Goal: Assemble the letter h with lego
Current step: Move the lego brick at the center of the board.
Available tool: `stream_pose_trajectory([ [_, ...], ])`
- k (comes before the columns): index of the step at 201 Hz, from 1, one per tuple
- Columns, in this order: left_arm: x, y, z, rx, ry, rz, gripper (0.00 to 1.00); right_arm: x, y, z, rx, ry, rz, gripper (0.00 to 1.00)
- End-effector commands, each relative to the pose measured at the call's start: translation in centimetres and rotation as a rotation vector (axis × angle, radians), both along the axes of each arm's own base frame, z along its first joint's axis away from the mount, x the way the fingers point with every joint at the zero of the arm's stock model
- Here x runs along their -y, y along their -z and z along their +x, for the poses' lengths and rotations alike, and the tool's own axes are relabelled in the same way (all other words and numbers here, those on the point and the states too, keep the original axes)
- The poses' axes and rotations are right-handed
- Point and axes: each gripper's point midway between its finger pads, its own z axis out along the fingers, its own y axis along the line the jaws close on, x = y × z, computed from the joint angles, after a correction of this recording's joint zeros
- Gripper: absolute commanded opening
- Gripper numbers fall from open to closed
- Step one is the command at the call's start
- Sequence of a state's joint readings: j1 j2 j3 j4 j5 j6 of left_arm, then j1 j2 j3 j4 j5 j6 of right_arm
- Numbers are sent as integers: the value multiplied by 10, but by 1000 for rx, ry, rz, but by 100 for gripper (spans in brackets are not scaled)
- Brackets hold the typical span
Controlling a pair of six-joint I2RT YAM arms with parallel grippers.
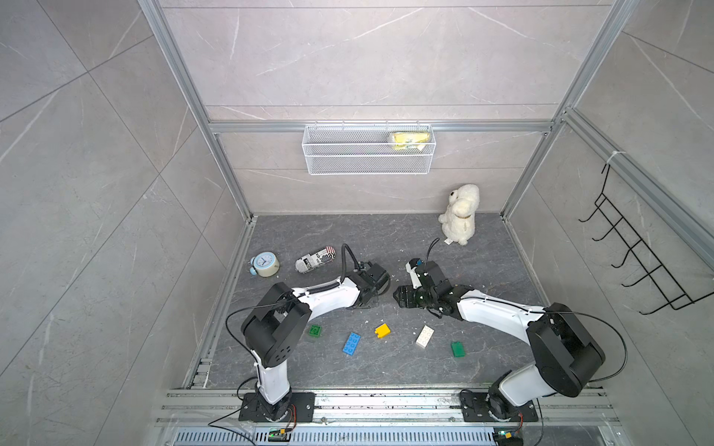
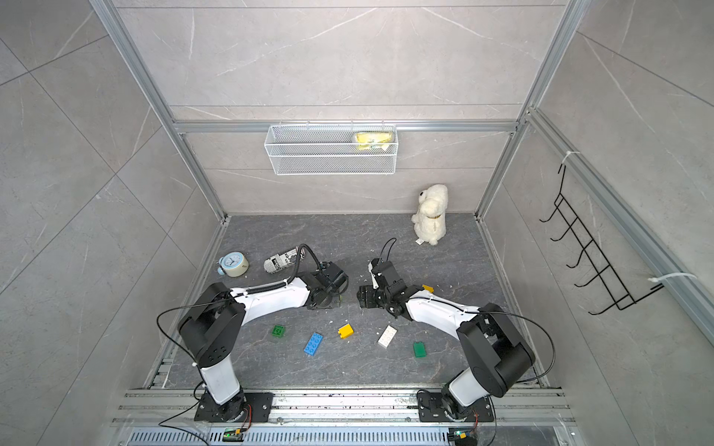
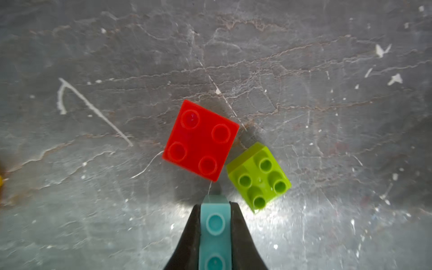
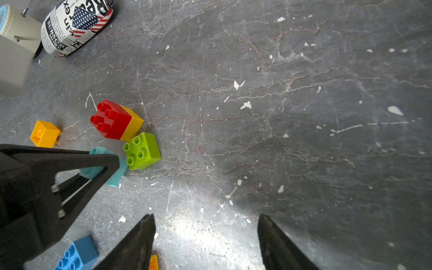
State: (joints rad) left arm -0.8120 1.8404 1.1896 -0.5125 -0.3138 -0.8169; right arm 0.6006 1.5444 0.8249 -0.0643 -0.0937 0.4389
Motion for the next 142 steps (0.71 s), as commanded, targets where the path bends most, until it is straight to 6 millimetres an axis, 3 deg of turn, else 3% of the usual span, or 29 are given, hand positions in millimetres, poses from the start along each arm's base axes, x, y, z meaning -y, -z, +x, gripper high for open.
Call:
stream_pose_trajectory([
  [1,13,-6,12,17,-18,-20,0,-1,-10,1,10,4,15,72],
  [55,50,-3,36,23,78,-48,0,0,-10,2,12,9,8,72],
  [89,82,2,41,4,172,-122,0,3,-11,3,19,19,-7,72],
  [108,82,0,43,20,191,-102,0,6,-11,4,23,30,-15,72],
  [142,61,0,38,29,215,-7,0,10,-16,5,45,55,-14,72],
])
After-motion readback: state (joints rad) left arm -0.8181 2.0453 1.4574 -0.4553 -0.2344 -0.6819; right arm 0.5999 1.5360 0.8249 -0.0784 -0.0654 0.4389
